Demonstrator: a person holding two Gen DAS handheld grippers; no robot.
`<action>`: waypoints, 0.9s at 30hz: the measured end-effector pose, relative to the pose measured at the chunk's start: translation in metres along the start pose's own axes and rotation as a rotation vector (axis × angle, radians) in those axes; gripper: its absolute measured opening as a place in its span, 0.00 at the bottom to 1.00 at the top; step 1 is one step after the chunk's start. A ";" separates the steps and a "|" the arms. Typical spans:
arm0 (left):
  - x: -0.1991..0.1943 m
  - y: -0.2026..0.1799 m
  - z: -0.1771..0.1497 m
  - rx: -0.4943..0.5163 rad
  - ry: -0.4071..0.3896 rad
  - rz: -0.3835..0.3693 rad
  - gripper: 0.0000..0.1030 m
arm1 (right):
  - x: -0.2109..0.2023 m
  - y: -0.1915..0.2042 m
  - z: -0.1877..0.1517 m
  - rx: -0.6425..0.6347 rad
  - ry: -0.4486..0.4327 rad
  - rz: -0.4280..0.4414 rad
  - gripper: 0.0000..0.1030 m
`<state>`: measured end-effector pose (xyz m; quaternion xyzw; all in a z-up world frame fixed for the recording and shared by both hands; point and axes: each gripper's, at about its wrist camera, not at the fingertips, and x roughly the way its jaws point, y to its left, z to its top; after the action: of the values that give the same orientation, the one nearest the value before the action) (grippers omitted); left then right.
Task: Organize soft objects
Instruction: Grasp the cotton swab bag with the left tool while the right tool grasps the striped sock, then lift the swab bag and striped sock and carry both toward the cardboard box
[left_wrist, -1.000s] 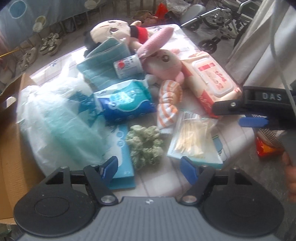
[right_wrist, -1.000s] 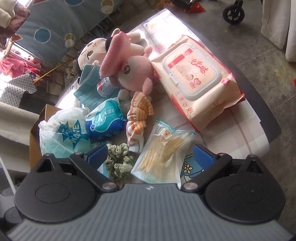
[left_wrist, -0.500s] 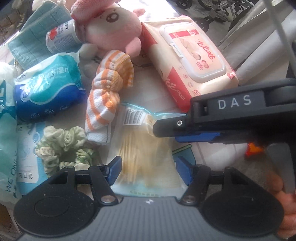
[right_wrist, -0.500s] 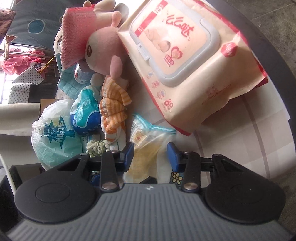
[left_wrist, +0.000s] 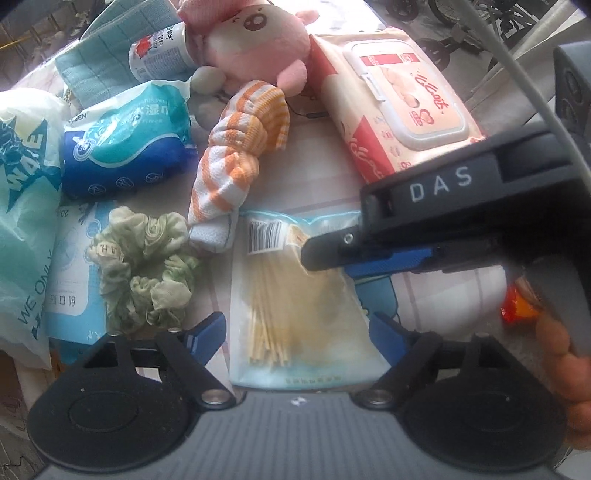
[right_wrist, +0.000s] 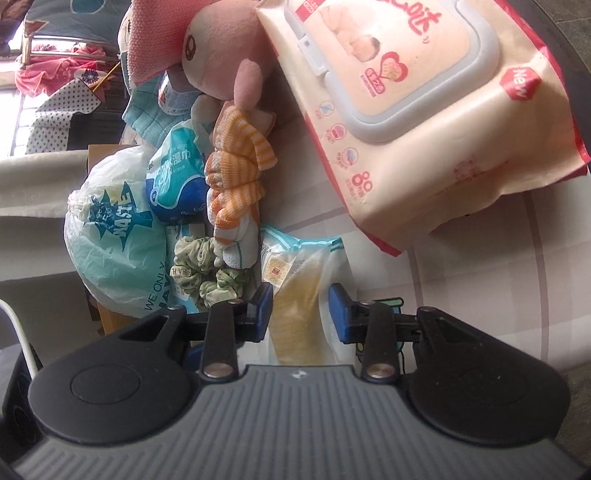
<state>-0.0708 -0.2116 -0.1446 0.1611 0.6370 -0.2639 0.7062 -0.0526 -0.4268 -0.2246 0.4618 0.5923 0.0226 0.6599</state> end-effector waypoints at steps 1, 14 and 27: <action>0.002 0.001 0.002 0.004 -0.003 0.008 0.86 | -0.001 0.001 0.001 -0.015 0.005 -0.006 0.33; 0.031 0.014 0.014 -0.062 -0.021 0.015 0.62 | -0.048 0.054 0.021 -0.139 -0.163 0.021 0.65; 0.030 0.042 -0.018 -0.129 -0.024 -0.014 0.64 | 0.043 0.098 0.048 -0.187 -0.121 -0.198 0.55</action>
<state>-0.0597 -0.1719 -0.1813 0.1077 0.6453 -0.2290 0.7208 0.0492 -0.3738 -0.2011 0.3383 0.5894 -0.0155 0.7334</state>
